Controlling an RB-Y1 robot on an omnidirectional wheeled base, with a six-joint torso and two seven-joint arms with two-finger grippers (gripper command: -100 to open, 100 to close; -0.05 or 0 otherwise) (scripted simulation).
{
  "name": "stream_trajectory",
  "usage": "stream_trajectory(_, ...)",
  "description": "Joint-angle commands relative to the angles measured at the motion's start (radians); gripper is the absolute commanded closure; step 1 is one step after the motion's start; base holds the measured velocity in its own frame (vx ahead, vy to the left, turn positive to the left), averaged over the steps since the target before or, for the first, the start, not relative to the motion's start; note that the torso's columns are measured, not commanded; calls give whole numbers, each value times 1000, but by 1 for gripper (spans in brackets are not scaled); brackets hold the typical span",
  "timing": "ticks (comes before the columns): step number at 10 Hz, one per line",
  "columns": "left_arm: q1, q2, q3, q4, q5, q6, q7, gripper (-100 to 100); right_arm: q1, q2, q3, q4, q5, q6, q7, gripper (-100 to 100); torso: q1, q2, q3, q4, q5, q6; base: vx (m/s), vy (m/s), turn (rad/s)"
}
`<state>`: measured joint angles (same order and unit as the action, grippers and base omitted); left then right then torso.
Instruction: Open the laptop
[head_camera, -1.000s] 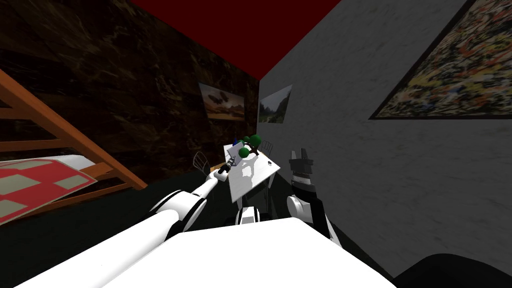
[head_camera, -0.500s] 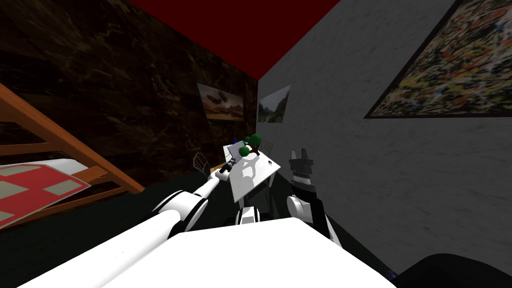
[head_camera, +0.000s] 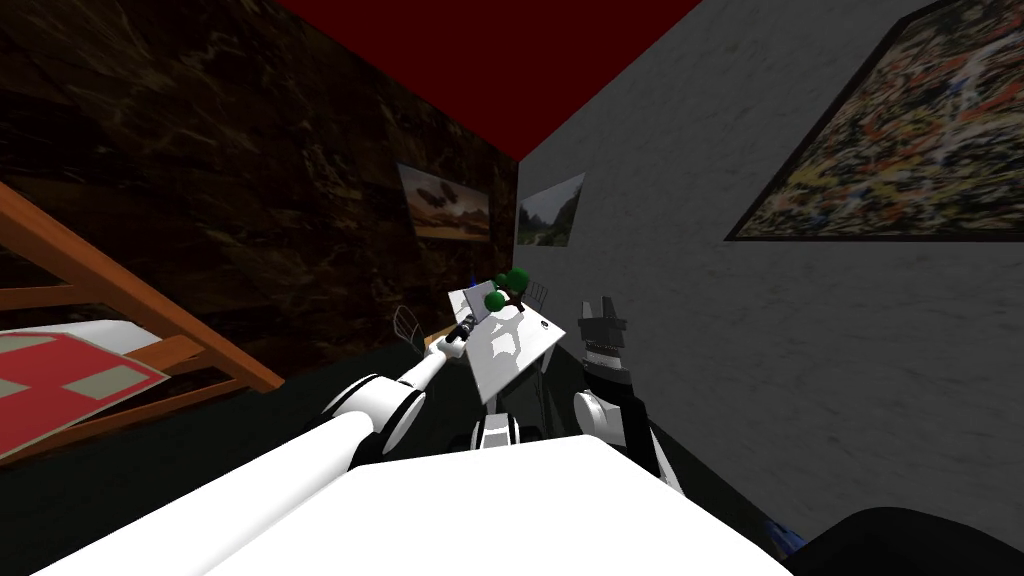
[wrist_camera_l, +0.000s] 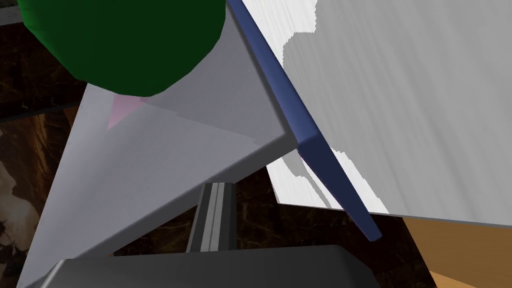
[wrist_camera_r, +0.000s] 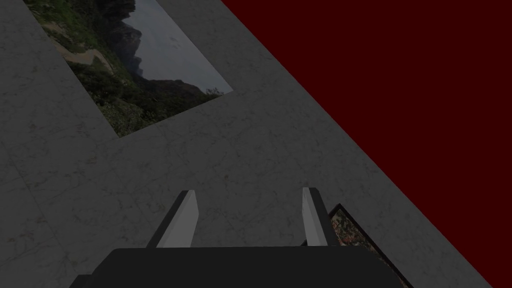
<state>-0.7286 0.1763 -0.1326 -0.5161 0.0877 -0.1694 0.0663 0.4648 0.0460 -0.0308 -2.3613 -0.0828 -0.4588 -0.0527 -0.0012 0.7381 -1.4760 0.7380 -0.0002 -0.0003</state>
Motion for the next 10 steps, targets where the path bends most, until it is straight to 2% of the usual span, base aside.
stream_trajectory(1,-20,-37,13,-2,40,57,57,100,0,0,0,0,0,0,0,0,1,1,1,0,0,0,-22,156,-79)
stream_trajectory(2,-21,-27,7,8,31,39,45,100,0,0,0,0,0,0,0,0,2,0,0,0,0,0,-6,69,-19)
stream_trajectory(3,-33,-27,4,3,34,42,55,-100,0,0,0,0,0,0,0,0,-2,-1,0,0,-1,0,-77,93,8)
stream_trajectory(7,-70,-20,-8,-16,39,40,73,-100,0,0,0,0,0,0,0,0,6,0,0,0,1,0,-102,163,-19)
stream_trajectory(8,-70,-20,-8,-16,39,40,73,-100,0,0,0,0,0,0,0,0,0,-2,-1,-1,0,0,-41,51,8)
stream_trajectory(9,-94,-16,-16,-28,42,39,85,-100,0,0,0,0,0,0,0,0,-6,-4,-2,-1,-2,1,-75,107,-24)
stream_trajectory(10,-94,-16,-16,-28,42,39,85,-100,0,0,0,0,0,0,0,0,0,-1,-1,0,-1,1,-80,124,-29)
